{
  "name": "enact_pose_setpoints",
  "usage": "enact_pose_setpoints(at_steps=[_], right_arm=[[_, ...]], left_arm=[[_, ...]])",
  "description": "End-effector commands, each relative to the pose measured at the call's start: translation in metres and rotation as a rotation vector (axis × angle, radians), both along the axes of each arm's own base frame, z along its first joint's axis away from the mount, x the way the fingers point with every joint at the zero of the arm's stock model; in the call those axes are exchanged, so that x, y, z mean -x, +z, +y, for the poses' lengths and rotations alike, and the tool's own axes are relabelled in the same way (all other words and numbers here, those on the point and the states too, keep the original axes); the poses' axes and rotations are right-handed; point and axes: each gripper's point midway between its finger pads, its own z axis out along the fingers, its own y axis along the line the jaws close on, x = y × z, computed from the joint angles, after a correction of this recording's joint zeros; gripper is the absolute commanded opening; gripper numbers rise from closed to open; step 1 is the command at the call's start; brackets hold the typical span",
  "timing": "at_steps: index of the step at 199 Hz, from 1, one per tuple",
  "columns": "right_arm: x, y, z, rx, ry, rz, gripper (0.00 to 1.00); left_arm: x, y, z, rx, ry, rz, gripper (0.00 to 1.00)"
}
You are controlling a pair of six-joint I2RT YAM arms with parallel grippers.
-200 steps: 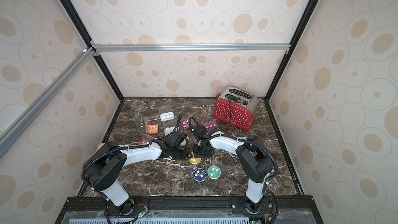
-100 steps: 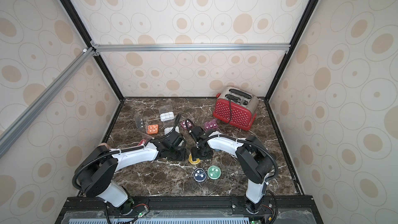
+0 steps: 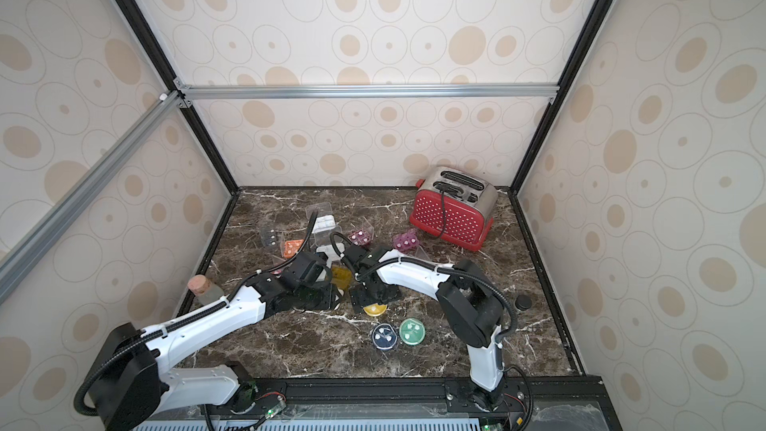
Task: Close pillboxes
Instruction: Close the lid on the pillbox, then pick up the pillbox at the center of the board.
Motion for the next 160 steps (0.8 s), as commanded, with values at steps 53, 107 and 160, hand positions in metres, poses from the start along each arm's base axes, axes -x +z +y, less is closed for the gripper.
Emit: enact_pose_setpoints(at_steps=[53, 107, 160], right_arm=[[0.000, -0.017, -0.009, 0.164, -0.033, 0.025, 0.94], [0.000, -0.022, -0.009, 0.152, -0.039, 0.023, 0.80], [-0.003, -0.004, -0.014, 0.158, -0.010, -0.034, 0.76]], left_arm=[[0.010, 0.010, 0.030, -0.087, 0.022, -0.031, 0.44], [0.009, 0.006, 0.030, -0.090, 0.024, -0.027, 0.44], [0.006, 0.008, 0.031, -0.100, 0.033, -0.038, 0.44]])
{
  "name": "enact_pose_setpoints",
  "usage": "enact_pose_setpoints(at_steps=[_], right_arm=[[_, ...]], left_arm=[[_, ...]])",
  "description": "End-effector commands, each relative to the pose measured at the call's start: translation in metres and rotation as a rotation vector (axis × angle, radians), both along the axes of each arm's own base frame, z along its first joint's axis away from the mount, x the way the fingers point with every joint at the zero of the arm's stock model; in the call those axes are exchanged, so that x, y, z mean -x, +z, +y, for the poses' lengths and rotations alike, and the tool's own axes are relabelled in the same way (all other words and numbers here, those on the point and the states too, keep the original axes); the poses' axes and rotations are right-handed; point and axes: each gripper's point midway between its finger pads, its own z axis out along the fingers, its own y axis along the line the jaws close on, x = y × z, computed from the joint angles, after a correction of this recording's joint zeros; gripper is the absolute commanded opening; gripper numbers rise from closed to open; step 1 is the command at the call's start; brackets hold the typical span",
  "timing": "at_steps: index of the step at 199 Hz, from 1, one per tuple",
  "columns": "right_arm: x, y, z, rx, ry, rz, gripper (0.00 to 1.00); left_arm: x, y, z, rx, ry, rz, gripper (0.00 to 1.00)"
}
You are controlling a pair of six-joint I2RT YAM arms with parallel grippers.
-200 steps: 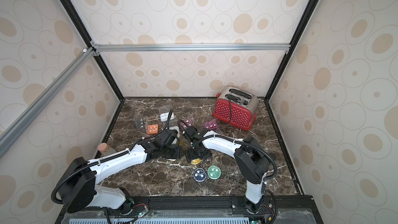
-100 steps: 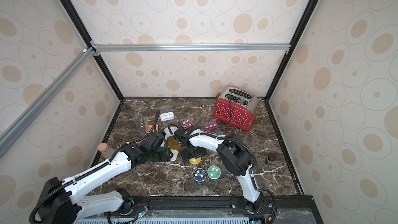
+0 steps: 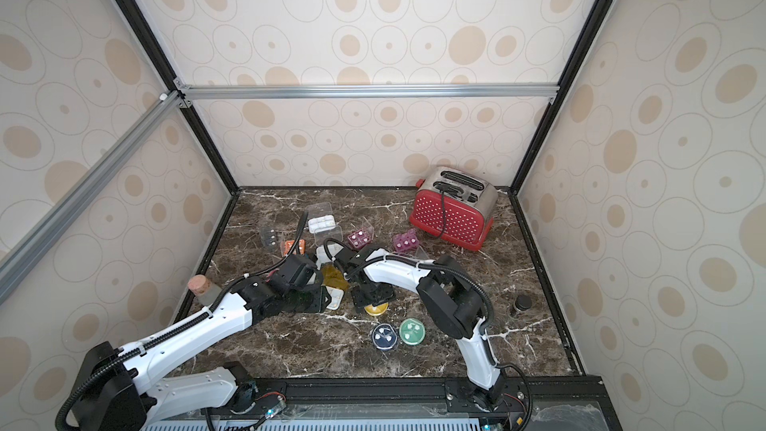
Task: Close pillboxes
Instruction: Pick up the pillbox at the center of the board, then place the pillbox at the center of the board.
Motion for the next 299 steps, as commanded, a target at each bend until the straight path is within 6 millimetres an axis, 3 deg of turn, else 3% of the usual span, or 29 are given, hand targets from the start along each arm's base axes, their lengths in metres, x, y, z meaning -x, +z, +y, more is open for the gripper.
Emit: enact_pose_setpoints(at_steps=[1, 46, 60, 111, 136, 188, 222, 269, 299], right_arm=[[0.002, 0.015, -0.010, 0.033, 0.026, -0.039, 0.76], [0.016, 0.034, 0.000, 0.038, 0.122, -0.080, 0.76], [0.026, 0.035, 0.006, 0.031, 0.144, -0.070, 0.76], [0.066, 0.032, 0.028, 0.014, 0.242, -0.037, 0.75], [0.076, 0.032, 0.043, -0.011, 0.266, -0.034, 0.75], [0.109, 0.012, 0.055, -0.027, 0.281, 0.004, 0.75], [0.108, -0.002, 0.054, -0.008, 0.266, -0.004, 0.75], [0.099, -0.008, 0.035, 0.052, 0.221, -0.036, 0.76], [0.102, -0.010, 0.038, 0.026, 0.222, -0.017, 0.81]], left_arm=[[0.000, -0.001, 0.008, -0.043, 0.004, -0.002, 0.44], [-0.010, 0.007, 0.011, -0.077, 0.012, -0.038, 0.44], [-0.006, 0.006, 0.022, -0.128, 0.024, -0.021, 0.44], [-0.004, 0.000, 0.056, -0.104, 0.147, 0.019, 0.43], [-0.001, 0.004, 0.061, -0.096, 0.155, 0.013, 0.43], [0.004, 0.002, 0.064, -0.080, 0.166, 0.007, 0.44], [0.001, 0.000, 0.054, -0.042, 0.147, 0.014, 0.44], [0.004, -0.002, 0.056, -0.035, 0.154, 0.010, 0.44], [0.004, -0.006, 0.053, -0.029, 0.148, 0.022, 0.44]])
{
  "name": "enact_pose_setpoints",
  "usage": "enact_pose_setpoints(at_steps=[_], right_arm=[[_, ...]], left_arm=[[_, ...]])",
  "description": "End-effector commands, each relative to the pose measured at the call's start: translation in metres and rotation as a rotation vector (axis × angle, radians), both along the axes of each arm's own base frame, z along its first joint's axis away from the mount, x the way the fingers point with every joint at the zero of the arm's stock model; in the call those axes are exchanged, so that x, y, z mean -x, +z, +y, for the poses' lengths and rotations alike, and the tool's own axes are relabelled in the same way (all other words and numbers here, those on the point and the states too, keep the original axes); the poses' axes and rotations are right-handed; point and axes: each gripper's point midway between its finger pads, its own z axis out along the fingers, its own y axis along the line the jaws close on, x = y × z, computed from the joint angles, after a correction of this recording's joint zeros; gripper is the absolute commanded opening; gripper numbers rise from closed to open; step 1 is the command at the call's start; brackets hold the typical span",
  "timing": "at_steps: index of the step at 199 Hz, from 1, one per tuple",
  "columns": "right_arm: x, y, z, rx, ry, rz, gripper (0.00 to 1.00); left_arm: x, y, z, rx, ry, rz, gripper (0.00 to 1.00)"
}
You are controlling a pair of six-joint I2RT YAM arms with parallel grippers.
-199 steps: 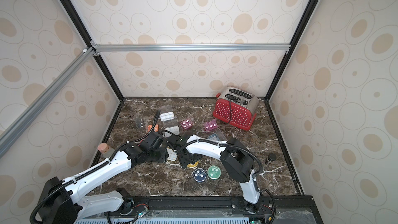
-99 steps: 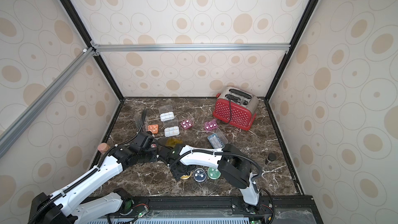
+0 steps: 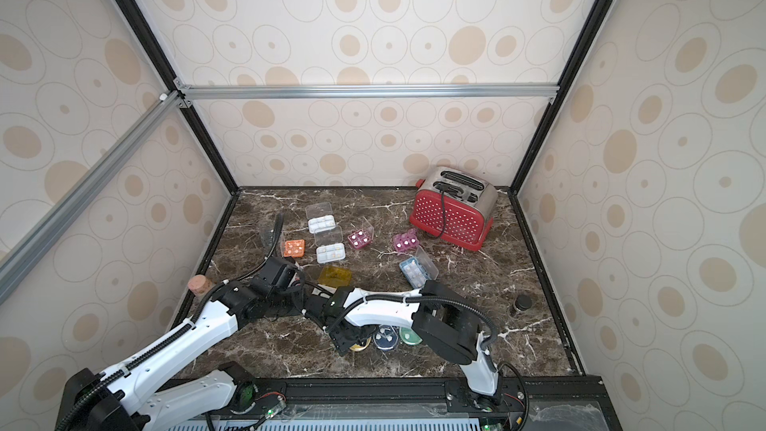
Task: Close pillboxes
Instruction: Place the pillbox at the center of the board, then close the lid on the pillbox.
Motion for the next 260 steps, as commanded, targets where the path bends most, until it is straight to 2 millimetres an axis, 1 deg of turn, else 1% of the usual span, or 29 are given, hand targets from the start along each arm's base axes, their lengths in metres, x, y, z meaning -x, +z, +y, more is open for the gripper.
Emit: enact_pose_setpoints(at_steps=[1, 34, 45, 59, 65, 77, 88, 97, 115, 124, 131, 143, 153, 163, 172, 189, 208, 226, 232, 260], right_arm=[[0.002, -0.007, -0.010, 0.030, -0.020, 0.011, 0.82], [0.004, 0.012, 0.002, -0.033, -0.004, 0.020, 0.86], [0.002, 0.022, 0.004, -0.052, 0.000, 0.010, 0.88], [-0.001, 0.037, 0.006, -0.083, 0.012, 0.001, 0.89], [-0.003, 0.045, 0.006, -0.098, 0.019, -0.009, 0.92], [-0.006, 0.061, 0.009, -0.142, 0.041, -0.030, 0.96], [-0.014, 0.075, 0.009, -0.180, 0.040, -0.042, 0.98], [-0.024, 0.083, 0.005, -0.213, 0.018, -0.044, 0.98], [-0.050, 0.090, -0.005, -0.280, -0.037, -0.033, 0.98], [-0.064, 0.091, -0.009, -0.303, -0.052, -0.028, 0.97], [-0.073, 0.093, -0.009, -0.330, -0.057, -0.019, 0.96], [-0.090, 0.093, -0.005, -0.389, -0.068, 0.003, 0.94], [-0.106, 0.093, -0.002, -0.429, -0.081, 0.007, 0.90], [-0.120, 0.093, 0.003, -0.475, -0.089, 0.018, 0.84], [-0.132, 0.092, 0.007, -0.501, -0.095, 0.017, 0.76], [-0.155, 0.085, 0.011, -0.513, -0.112, 0.001, 0.63], [-0.172, 0.073, 0.017, -0.515, -0.129, -0.007, 0.60], [-0.189, 0.062, 0.024, -0.526, -0.150, -0.006, 0.54], [-0.192, 0.055, 0.026, -0.518, -0.151, -0.002, 0.53], [-0.206, 0.039, 0.033, -0.472, -0.136, -0.001, 0.49]], left_arm=[[-0.002, 0.001, -0.002, 0.019, 0.011, -0.005, 0.44], [-0.005, 0.000, -0.004, 0.022, 0.008, 0.001, 0.44], [-0.005, 0.001, -0.005, 0.022, 0.005, 0.001, 0.45], [-0.004, 0.002, -0.011, 0.055, -0.015, 0.003, 0.46], [-0.008, 0.006, -0.018, 0.100, -0.029, -0.019, 0.46], [-0.008, 0.007, -0.025, 0.161, -0.039, -0.013, 0.47], [-0.009, 0.006, -0.024, 0.184, -0.031, -0.007, 0.47], [-0.010, 0.005, -0.021, 0.188, -0.019, -0.004, 0.47], [-0.011, 0.001, -0.018, 0.195, -0.002, 0.002, 0.47], [-0.011, -0.001, -0.020, 0.220, -0.003, 0.005, 0.47], [-0.014, -0.001, -0.028, 0.276, -0.009, -0.008, 0.47], [-0.017, -0.007, -0.038, 0.361, -0.005, 0.003, 0.48], [-0.018, -0.014, -0.038, 0.361, 0.003, 0.024, 0.48], [-0.019, -0.022, -0.032, 0.319, 0.023, 0.039, 0.48], [-0.019, -0.028, -0.025, 0.268, 0.039, 0.045, 0.48], [-0.024, -0.029, -0.013, 0.189, 0.062, 0.035, 0.48], [-0.032, -0.028, -0.003, 0.113, 0.078, 0.022, 0.49], [-0.040, -0.030, 0.004, 0.044, 0.088, 0.025, 0.49], [-0.042, -0.031, 0.006, 0.027, 0.094, 0.026, 0.48], [-0.047, -0.036, 0.014, -0.029, 0.110, 0.024, 0.45]])
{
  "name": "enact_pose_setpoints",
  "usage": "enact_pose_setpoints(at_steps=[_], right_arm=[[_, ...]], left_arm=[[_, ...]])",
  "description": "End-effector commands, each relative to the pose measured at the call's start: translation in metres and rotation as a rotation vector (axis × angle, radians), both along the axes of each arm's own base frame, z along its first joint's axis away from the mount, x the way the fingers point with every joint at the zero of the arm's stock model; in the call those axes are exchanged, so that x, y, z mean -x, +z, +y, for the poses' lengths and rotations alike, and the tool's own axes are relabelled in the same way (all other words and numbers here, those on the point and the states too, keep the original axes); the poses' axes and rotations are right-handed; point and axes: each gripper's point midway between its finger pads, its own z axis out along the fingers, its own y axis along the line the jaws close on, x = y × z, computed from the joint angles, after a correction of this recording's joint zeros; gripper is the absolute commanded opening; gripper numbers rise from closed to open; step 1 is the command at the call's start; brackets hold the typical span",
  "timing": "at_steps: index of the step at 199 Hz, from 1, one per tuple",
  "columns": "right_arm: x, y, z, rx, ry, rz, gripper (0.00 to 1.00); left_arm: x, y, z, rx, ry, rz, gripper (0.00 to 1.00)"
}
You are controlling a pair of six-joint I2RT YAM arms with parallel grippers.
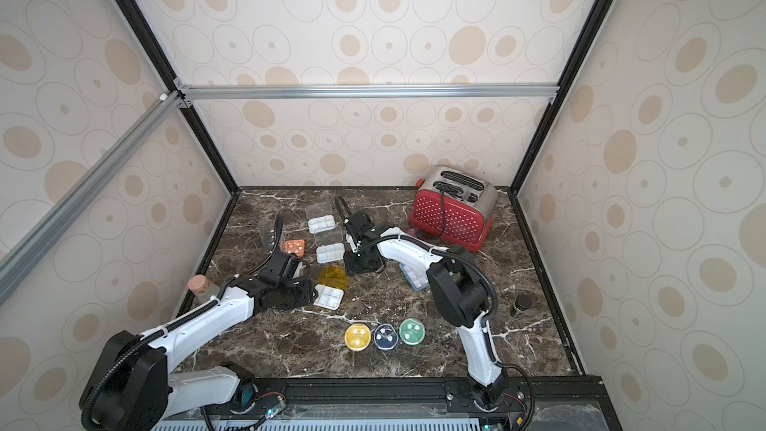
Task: Close pillboxes
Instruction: Close the lid on the pillbox.
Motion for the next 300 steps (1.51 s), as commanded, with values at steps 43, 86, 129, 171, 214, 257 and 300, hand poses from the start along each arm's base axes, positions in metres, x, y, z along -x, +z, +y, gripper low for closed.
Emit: enact_pose_setpoints(at_steps=[43, 86, 129, 171, 214, 257, 300], right_arm=[[-0.022, -0.023, 0.011, 0.061, 0.052, -0.016, 0.49], [-0.023, -0.035, 0.021, 0.040, 0.069, 0.024, 0.51], [-0.019, -0.040, 0.027, 0.010, 0.066, 0.057, 0.51], [-0.015, -0.045, 0.025, 0.007, 0.051, 0.077, 0.48], [-0.012, -0.041, 0.019, 0.009, 0.025, 0.059, 0.43], [-0.012, -0.043, 0.016, 0.005, 0.016, 0.051, 0.43], [-0.017, -0.040, 0.017, 0.010, 0.014, 0.028, 0.43]], left_arm=[[-0.014, -0.007, 0.014, -0.114, 0.009, 0.000, 0.45], [-0.017, -0.019, 0.004, -0.091, -0.023, 0.029, 0.46], [-0.015, -0.035, -0.013, -0.004, -0.047, 0.073, 0.45], [-0.015, -0.035, -0.015, 0.000, -0.061, 0.075, 0.45], [-0.014, -0.037, -0.016, 0.002, -0.072, 0.081, 0.45], [-0.008, -0.027, -0.008, -0.031, -0.073, 0.081, 0.47], [0.012, -0.020, 0.003, -0.037, -0.066, 0.069, 0.46]])
